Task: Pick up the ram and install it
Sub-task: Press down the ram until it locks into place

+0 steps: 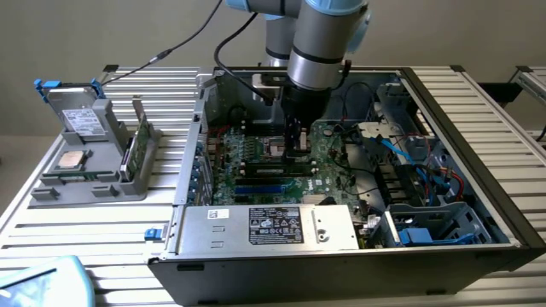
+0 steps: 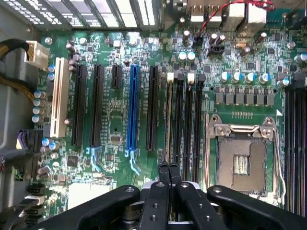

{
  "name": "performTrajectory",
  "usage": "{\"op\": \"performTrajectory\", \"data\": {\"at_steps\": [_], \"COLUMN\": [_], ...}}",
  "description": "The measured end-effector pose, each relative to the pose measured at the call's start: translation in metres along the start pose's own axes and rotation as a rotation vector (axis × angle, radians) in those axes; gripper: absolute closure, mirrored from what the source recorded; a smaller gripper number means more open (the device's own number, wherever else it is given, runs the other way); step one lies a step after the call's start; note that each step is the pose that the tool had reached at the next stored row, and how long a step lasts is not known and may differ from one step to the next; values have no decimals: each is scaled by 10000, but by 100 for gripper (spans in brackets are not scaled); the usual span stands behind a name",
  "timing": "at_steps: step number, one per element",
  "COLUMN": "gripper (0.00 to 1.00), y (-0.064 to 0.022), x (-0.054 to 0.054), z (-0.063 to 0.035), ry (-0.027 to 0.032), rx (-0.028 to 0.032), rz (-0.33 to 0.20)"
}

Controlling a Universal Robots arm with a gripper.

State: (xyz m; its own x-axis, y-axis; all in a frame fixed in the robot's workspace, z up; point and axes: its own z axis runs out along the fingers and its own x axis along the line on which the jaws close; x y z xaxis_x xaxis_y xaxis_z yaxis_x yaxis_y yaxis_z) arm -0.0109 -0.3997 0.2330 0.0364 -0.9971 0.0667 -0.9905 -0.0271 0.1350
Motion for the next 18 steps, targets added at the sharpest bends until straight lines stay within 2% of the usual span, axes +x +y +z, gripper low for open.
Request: {"op": "performTrajectory", "data": {"at_steps": [9, 18], "gripper": [90, 90], "y": [190, 219], "x": [-30, -35], "z": [24, 105], "ry": [1, 11], "rx": [2, 27], "rz": [-1, 2]}}
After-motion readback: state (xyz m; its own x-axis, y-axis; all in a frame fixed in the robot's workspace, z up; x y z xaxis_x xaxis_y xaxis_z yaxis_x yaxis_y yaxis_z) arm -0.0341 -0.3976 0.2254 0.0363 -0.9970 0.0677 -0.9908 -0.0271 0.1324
